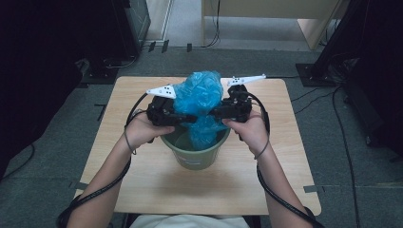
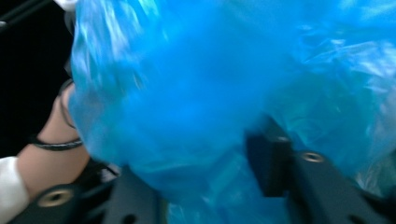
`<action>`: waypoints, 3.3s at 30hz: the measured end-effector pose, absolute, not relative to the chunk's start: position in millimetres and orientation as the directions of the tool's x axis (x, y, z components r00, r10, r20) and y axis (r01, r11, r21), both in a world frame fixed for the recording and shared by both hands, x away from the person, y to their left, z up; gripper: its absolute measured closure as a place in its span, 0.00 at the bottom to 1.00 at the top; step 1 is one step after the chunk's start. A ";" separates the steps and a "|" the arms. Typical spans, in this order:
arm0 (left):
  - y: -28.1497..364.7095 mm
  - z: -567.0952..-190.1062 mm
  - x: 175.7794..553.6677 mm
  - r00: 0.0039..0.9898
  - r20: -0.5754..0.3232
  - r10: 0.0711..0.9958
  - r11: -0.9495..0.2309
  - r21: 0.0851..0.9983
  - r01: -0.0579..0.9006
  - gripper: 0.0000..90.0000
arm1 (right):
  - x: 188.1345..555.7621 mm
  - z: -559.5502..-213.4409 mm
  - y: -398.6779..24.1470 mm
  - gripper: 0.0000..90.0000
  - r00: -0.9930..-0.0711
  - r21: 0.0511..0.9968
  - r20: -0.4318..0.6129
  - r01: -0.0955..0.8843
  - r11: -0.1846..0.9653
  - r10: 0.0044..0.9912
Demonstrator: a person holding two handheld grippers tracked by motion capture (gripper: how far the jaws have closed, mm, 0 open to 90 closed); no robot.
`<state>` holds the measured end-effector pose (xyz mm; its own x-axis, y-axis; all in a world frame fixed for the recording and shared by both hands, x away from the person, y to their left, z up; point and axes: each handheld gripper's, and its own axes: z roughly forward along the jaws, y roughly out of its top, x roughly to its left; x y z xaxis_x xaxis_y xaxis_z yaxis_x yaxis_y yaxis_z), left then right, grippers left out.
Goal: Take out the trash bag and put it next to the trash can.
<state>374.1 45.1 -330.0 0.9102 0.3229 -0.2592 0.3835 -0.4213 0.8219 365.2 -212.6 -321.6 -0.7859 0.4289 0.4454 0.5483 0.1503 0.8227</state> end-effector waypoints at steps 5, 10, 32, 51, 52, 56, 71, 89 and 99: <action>56.8 -328.8 382.7 0.881 -0.306 0.361 -0.359 0.826 0.434 0.99 | 366.3 -323.5 -222.2 0.59 -0.792 0.832 0.411 0.529 0.171 0.452; 70.0 -326.3 391.4 0.833 -0.356 0.424 -0.280 0.823 0.494 0.99 | 360.2 -317.2 -233.2 0.53 -0.835 0.886 0.289 0.418 0.199 0.469; 54.2 -316.1 377.9 0.829 -0.495 0.260 -0.247 0.796 0.553 0.98 | 355.4 -331.7 -191.4 0.84 -0.881 0.847 0.291 0.419 0.328 0.373; 67.6 -318.6 383.6 0.852 -0.375 0.367 -0.244 0.845 0.477 0.61 | 362.1 -332.4 -203.3 0.94 -0.800 0.784 0.390 0.549 0.292 0.457; 67.6 -318.6 383.6 0.852 -0.375 0.367 -0.244 0.845 0.477 0.60 | 362.1 -332.4 -203.3 0.94 -0.800 0.784 0.390 0.549 0.292 0.457; 71.2 -318.6 383.8 0.851 -0.361 0.381 -0.244 0.849 0.469 0.55 | 364.1 -332.8 -208.0 0.94 -0.783 0.779 0.396 0.563 0.277 0.480; 78.3 -313.4 377.1 0.901 -0.272 0.339 -0.258 0.894 0.367 0.32 | 367.4 -334.2 -211.3 0.94 -0.760 0.763 0.437 0.596 0.250 0.481; 106.6 -312.6 385.0 0.856 -0.249 0.453 -0.258 0.882 0.394 0.32 | 365.3 -325.8 -228.8 0.94 -0.751 0.781 0.421 0.585 0.216 0.509; 117.0 -314.5 387.1 0.840 -0.244 0.484 -0.250 0.881 0.401 0.32 | 361.7 -314.7 -244.6 0.94 -0.740 0.798 0.423 0.577 0.172 0.522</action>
